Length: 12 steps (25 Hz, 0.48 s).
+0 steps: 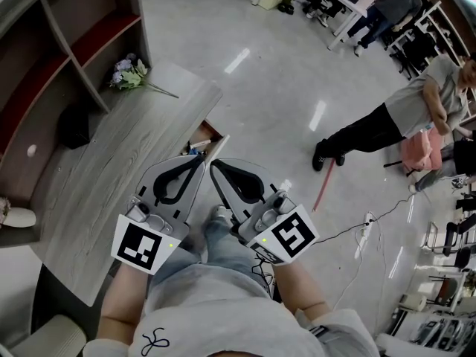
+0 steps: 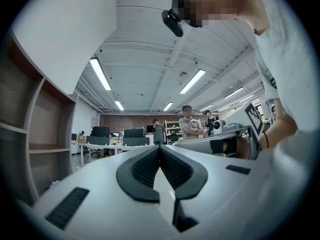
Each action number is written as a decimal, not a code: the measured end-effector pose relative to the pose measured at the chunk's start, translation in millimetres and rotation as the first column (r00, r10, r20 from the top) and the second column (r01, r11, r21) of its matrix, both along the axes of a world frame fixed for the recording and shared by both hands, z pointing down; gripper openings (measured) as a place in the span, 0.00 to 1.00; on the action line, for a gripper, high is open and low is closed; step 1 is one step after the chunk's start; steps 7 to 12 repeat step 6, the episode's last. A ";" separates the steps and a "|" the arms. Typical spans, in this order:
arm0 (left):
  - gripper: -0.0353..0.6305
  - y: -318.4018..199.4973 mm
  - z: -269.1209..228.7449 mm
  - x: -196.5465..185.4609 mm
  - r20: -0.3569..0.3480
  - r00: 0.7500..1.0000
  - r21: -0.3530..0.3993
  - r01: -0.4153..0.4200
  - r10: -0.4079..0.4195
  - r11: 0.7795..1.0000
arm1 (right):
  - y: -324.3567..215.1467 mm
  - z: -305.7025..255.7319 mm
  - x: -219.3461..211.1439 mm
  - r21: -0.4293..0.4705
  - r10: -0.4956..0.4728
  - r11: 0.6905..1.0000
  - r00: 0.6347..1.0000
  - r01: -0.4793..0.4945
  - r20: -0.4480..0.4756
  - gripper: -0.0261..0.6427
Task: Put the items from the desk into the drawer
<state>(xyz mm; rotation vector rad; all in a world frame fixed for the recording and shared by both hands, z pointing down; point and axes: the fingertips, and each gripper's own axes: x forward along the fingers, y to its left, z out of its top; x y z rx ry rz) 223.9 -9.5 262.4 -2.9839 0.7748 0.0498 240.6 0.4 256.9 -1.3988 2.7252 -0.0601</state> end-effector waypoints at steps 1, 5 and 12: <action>0.07 -0.3 -0.3 -0.8 -0.002 1.000 0.000 0.002 -0.002 1.000 | -0.2 0.2 -0.3 -0.001 0.000 1.000 1.000 0.000 -0.001 0.05; 0.07 -1.2 -1.0 -4.3 -0.004 1.000 -0.002 0.010 -0.010 1.000 | -0.7 0.0 -2.4 -0.002 -0.001 1.000 1.000 0.001 -0.001 0.05; 0.07 -1.4 -1.1 -5.1 -0.004 1.000 -0.002 0.012 -0.012 1.000 | -0.7 -0.2 -3.1 -0.002 -0.002 1.000 1.000 0.002 -0.001 0.05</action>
